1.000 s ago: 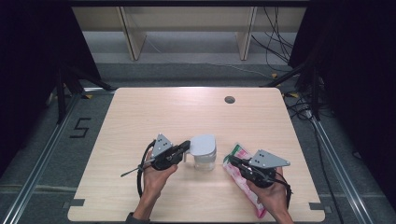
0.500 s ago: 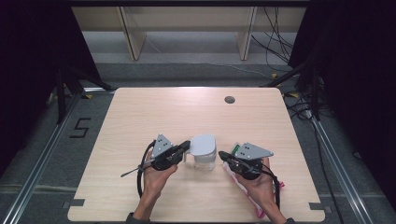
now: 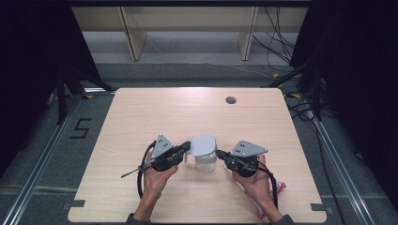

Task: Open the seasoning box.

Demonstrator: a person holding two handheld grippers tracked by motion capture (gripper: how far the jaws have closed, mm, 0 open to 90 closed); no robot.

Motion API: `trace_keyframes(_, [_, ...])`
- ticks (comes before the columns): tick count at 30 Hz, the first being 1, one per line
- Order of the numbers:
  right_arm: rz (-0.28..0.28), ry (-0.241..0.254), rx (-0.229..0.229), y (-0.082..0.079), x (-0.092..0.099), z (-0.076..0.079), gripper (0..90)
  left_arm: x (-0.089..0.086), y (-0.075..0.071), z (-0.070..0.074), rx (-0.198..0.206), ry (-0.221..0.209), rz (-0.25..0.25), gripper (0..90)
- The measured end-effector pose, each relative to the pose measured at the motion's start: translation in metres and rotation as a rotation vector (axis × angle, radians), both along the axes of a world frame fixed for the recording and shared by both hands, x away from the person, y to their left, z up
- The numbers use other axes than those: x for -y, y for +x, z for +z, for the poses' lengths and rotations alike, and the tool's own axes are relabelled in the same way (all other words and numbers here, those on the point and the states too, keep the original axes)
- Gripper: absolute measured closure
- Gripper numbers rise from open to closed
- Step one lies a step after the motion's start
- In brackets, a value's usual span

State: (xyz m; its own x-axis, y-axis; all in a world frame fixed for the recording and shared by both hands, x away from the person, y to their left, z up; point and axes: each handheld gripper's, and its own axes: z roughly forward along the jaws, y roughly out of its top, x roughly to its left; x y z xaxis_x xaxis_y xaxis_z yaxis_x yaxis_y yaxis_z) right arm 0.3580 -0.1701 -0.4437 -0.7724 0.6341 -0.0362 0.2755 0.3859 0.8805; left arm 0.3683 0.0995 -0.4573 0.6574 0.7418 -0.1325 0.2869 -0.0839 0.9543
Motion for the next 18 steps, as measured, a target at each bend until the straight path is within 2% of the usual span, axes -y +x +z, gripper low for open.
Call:
trace_keyframes(1, [0.006,0.002,0.024,0.002,0.000,0.000,90.0,0.000,0.000,0.000,-0.001,0.000,-0.001,88.6])
trace_keyframes(2, [0.006,0.002,0.028,0.001,-0.001,0.000,90.0,-0.001,0.000,0.000,-0.001,0.003,0.003,88.3])
trace_keyframes(3, [0.017,-0.004,0.013,0.001,-0.001,0.001,90.0,-0.001,0.000,0.000,-0.001,0.002,-0.001,87.9])
trace_keyframes(6, [0.017,-0.009,0.015,0.001,-0.001,0.001,90.0,-0.003,0.000,0.000,-0.008,-0.006,-0.004,83.0])
trace_keyframes(8, [0.016,-0.002,0.016,0.001,-0.001,0.001,90.0,-0.005,-0.001,0.000,-0.032,-0.032,0.001,77.3])
trace_keyframes(10, [0.015,-0.001,0.025,0.001,-0.003,0.001,90.0,-0.010,-0.001,0.001,-0.020,-0.026,-0.012,74.2])
trace_keyframes(12, [0.013,0.002,0.019,0.000,-0.003,0.001,90.0,-0.014,-0.003,0.003,-0.026,-0.038,-0.010,69.5])
trace_keyframes(13, [0.016,-0.005,0.034,0.001,-0.002,0.002,90.0,-0.015,-0.004,0.004,-0.026,-0.038,-0.013,69.1])
trace_keyframes(15, [0.006,0.003,0.023,-0.001,-0.003,0.004,90.0,-0.017,-0.005,0.006,-0.013,-0.035,-0.020,67.6])
trace_keyframes(16, [0.014,0.001,0.039,0.000,-0.004,0.004,90.0,-0.019,-0.007,0.007,-0.020,-0.031,-0.012,66.6])
trace_keyframes(18, [0.014,0.008,0.044,0.000,-0.005,0.006,90.0,-0.021,-0.008,0.008,-0.016,-0.033,-0.011,65.6])
